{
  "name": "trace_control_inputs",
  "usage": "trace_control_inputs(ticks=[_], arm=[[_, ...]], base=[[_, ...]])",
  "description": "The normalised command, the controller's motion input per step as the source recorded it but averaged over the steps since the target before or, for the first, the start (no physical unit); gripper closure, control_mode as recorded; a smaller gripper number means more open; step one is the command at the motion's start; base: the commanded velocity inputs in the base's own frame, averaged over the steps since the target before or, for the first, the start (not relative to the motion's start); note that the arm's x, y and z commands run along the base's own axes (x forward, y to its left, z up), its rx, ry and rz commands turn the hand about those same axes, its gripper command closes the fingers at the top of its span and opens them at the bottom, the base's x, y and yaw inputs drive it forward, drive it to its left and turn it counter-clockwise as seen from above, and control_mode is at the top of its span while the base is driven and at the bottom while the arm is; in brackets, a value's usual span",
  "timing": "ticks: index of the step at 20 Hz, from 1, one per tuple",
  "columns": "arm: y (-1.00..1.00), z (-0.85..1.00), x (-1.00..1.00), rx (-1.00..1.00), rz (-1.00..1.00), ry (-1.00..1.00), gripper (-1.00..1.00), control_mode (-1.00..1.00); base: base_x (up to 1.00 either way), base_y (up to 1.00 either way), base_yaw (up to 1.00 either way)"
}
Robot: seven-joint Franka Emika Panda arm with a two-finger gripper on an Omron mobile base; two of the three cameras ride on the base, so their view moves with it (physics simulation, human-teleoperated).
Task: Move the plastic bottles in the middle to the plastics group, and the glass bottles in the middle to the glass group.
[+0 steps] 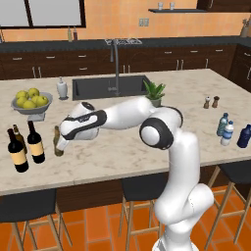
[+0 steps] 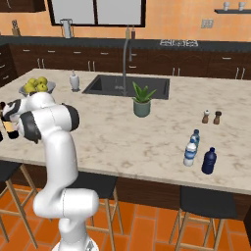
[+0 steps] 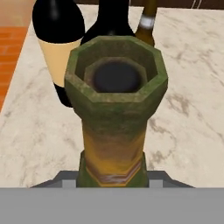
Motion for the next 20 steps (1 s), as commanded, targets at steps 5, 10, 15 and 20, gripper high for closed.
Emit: trace_control_inputs(ticks=[5,10,15,20], arm=[[0.13,-0.01,0.0,0.0,0.05,0.01,1.0,-1.0],[0.0,-0.4,0.0,0.0,0.02,0.0,1.0,-1.0],[0.0,-0.37,0.0,0.0,0.01,0.0,1.0,-1.0],[0.0,-0.1,0.0,0.0,0.01,0.0,1.0,-1.0]], base=[[0.0,0.0,0.0],[0.0,0.0,0.0],[0.0,0.0,0.0],[0.0,0.0,0.0]])
